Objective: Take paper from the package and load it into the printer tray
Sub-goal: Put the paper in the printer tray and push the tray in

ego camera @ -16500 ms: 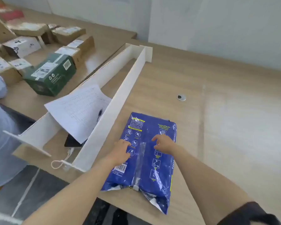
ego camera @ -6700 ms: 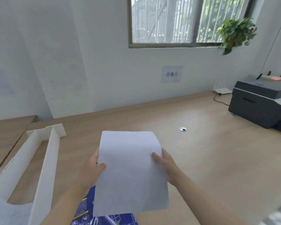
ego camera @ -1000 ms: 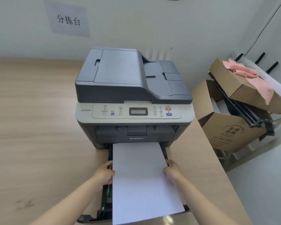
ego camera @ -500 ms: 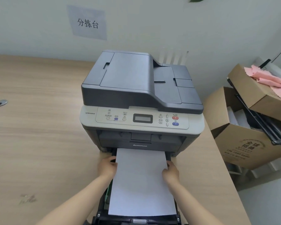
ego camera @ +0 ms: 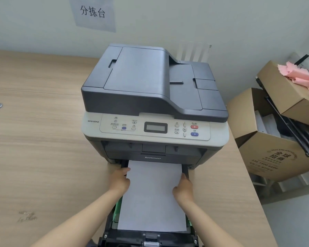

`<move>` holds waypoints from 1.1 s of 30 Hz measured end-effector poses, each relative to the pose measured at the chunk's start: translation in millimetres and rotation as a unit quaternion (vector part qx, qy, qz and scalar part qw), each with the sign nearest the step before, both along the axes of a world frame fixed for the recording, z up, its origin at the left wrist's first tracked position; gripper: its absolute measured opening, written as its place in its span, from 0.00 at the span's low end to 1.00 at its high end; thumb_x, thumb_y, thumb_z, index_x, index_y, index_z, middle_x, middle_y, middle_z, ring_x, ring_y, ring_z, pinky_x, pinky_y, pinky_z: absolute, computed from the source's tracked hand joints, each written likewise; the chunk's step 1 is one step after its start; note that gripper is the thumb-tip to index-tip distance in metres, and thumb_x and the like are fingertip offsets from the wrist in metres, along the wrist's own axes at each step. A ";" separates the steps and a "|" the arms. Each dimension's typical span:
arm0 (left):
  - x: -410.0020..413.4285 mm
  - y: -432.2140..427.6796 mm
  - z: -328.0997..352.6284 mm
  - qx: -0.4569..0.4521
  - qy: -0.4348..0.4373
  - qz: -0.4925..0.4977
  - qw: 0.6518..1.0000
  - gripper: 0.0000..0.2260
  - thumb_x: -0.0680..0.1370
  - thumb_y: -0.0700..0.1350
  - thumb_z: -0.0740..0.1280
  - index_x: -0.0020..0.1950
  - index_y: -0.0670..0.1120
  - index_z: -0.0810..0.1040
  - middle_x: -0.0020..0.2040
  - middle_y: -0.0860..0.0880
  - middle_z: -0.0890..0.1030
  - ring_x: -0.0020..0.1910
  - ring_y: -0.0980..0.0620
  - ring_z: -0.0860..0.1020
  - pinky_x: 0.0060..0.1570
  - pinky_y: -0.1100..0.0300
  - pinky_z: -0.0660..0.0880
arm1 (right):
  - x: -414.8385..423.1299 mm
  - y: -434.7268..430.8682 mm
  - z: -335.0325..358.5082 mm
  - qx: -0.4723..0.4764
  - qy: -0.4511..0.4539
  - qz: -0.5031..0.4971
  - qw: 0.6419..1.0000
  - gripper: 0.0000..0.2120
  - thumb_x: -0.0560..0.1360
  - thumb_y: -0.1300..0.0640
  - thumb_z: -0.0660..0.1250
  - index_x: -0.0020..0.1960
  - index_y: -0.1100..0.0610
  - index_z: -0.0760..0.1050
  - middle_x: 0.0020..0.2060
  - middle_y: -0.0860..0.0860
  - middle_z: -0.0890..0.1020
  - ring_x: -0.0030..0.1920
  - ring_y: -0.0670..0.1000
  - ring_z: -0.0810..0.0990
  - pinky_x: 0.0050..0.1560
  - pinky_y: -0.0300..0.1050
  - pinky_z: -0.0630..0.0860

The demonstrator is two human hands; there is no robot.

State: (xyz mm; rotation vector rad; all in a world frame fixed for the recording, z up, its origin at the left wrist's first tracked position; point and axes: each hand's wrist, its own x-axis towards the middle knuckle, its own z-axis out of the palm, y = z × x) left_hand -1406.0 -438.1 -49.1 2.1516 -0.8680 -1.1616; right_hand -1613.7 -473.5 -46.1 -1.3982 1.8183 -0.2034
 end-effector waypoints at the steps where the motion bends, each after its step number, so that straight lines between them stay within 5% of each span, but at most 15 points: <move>1: -0.2 0.6 0.8 0.002 -0.008 -0.013 1.000 0.23 0.74 0.27 0.56 0.68 0.40 0.70 0.70 0.40 0.71 0.68 0.43 0.71 0.54 0.63 0.67 | 0.1 -1.3 1.6 0.011 0.018 0.019 1.000 0.27 0.73 0.73 0.56 0.72 0.66 0.58 0.68 0.61 0.69 0.67 0.60 0.70 0.65 0.46 0.72; 8: -8.9 -5.2 13.5 0.043 -0.049 -0.090 0.994 0.22 0.77 0.33 0.56 0.72 0.42 0.65 0.73 0.42 0.66 0.64 0.41 0.73 0.55 0.57 0.74 | 13.0 -14.3 12.1 0.071 0.163 0.094 0.980 0.22 0.77 0.66 0.59 0.69 0.68 0.61 0.67 0.61 0.70 0.67 0.57 0.71 0.63 0.44 0.72; 18: -15.1 1.0 22.3 0.030 -0.044 -0.081 0.995 0.23 0.76 0.32 0.54 0.71 0.42 0.66 0.70 0.40 0.69 0.64 0.37 0.72 0.57 0.51 0.75 | 18.3 -13.6 17.6 0.083 0.143 0.066 0.984 0.28 0.76 0.65 0.59 0.72 0.70 0.53 0.71 0.62 0.66 0.70 0.59 0.68 0.65 0.46 0.71; 22: -8.2 4.8 22.0 0.026 -0.037 -0.090 0.995 0.22 0.76 0.32 0.55 0.70 0.40 0.67 0.71 0.39 0.68 0.65 0.38 0.71 0.61 0.52 0.72 | 8.2 -9.5 20.2 0.032 0.110 0.059 0.992 0.17 0.74 0.68 0.58 0.62 0.69 0.67 0.61 0.61 0.74 0.61 0.58 0.75 0.50 0.44 0.75; 24: -2.0 8.6 22.0 0.017 -0.067 -0.107 0.992 0.20 0.76 0.32 0.56 0.69 0.38 0.68 0.71 0.40 0.69 0.67 0.41 0.70 0.62 0.57 0.70 | -3.4 -4.5 19.4 -0.009 0.068 0.050 0.996 0.14 0.73 0.70 0.58 0.58 0.66 0.69 0.56 0.61 0.74 0.55 0.58 0.75 0.43 0.38 0.68; 28: 15.6 28.0 22.8 -0.012 -0.207 -0.158 0.965 0.14 0.75 0.35 0.58 0.61 0.37 0.71 0.53 0.38 0.76 0.54 0.38 0.75 0.49 0.55 0.72 | -36.6 9.3 14.7 -0.074 0.043 0.033 0.996 0.16 0.75 0.67 0.59 0.62 0.65 0.71 0.57 0.62 0.77 0.56 0.58 0.76 0.45 0.36 0.66; 33: 18.4 55.5 18.7 0.035 -0.232 -0.234 0.943 0.07 0.78 0.45 0.61 0.47 0.42 0.69 0.36 0.48 0.73 0.39 0.46 0.74 0.40 0.56 0.73 | -56.9 27.0 9.5 -0.049 0.050 0.033 0.997 0.12 0.76 0.61 0.63 0.58 0.65 0.74 0.46 0.61 0.81 0.42 0.52 0.75 0.41 0.37 0.68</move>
